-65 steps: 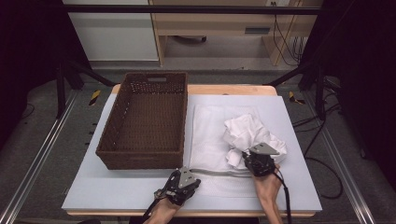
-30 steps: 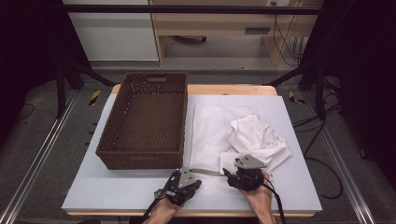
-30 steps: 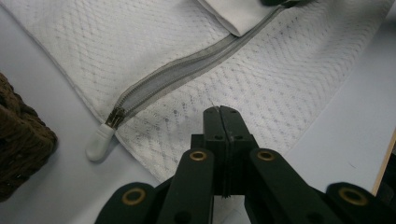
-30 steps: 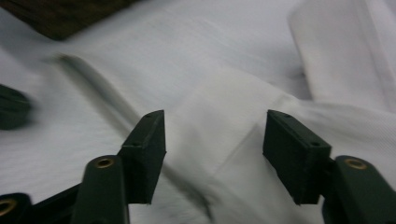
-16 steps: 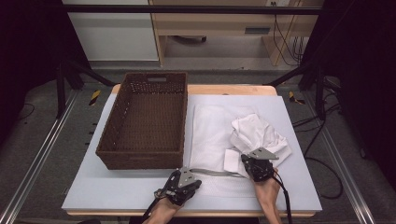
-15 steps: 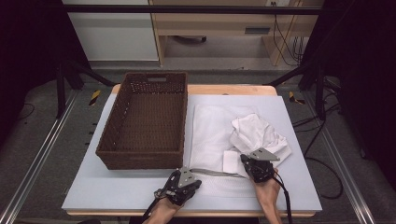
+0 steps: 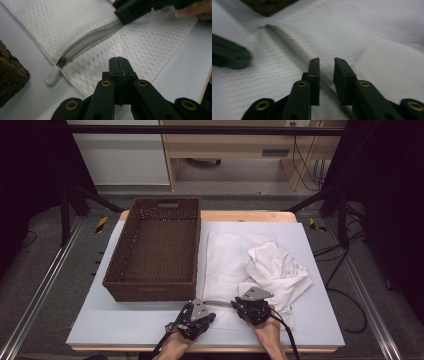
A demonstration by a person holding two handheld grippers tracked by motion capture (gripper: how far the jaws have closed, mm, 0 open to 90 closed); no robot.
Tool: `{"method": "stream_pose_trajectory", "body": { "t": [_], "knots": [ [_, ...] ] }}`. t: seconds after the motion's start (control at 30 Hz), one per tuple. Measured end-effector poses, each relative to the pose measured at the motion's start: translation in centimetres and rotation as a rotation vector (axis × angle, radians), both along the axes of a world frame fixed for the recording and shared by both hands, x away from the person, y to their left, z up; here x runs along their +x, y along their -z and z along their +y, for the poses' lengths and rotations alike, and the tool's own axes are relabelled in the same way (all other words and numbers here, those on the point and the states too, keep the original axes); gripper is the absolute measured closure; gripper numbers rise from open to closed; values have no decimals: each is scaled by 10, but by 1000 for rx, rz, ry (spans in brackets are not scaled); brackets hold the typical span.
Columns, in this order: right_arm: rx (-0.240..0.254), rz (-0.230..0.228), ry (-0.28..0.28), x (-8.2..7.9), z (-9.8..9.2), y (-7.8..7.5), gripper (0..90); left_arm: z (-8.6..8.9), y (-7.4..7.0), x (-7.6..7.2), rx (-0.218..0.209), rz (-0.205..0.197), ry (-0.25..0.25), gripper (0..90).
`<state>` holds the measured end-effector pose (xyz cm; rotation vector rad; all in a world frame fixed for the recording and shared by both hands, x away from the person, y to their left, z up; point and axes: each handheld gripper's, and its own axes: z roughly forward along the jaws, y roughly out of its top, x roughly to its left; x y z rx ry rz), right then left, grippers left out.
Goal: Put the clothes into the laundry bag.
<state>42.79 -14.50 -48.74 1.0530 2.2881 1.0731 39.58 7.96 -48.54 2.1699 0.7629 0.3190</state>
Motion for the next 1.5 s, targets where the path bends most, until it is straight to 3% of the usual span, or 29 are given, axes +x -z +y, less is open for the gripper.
{"method": "stream_pose_trajectory", "body": {
  "t": [0.17,0.27,0.37,0.5,0.53,0.6,0.63,0.73,0.83,0.9,1.0,1.1,1.13,1.2,1.33,1.5],
  "knots": [
    [1,1,41,3,-20,-2,677,1,0,1,0,5,2,895],
    [-2,13,26,0,-25,-3,670,1,0,1,1,5,2,895],
    [-21,19,-33,-8,-26,-4,606,1,0,1,1,6,1,894],
    [-10,10,-39,-6,-26,-1,603,1,0,1,-1,9,0,894],
    [-30,-14,-33,-4,-23,0,647,1,0,1,-2,9,0,894],
    [-39,-18,-27,-4,-21,0,679,1,0,1,-3,11,0,894],
    [-49,-28,-19,-3,-21,0,752,1,0,1,-3,11,0,893],
    [-40,-21,-9,0,-20,-1,849,1,0,1,-2,11,0,891],
    [-45,-16,-1,1,-19,-3,866,1,0,1,-2,12,2,880],
    [-11,-15,5,2,-20,-7,868,0,-1,2,-2,13,0,854],
    [16,-29,-5,2,-23,-12,868,-2,-9,4,3,-20,-1,826],
    [57,-34,-2,1,-27,-19,868,-3,-23,8,-29,-65,-13,787],
    [73,-27,-4,2,-29,-20,869,-5,-27,11,-34,-80,-16,724],
    [81,-26,-3,2,-29,-21,869,-13,-30,18,-28,-105,-20,706],
    [91,-25,-9,2,-32,-22,869,-36,-24,32,32,-129,-10,586],
    [105,-26,-12,2,-34,-23,868,-52,-13,42,68,-130,3,561]
  ]
}}
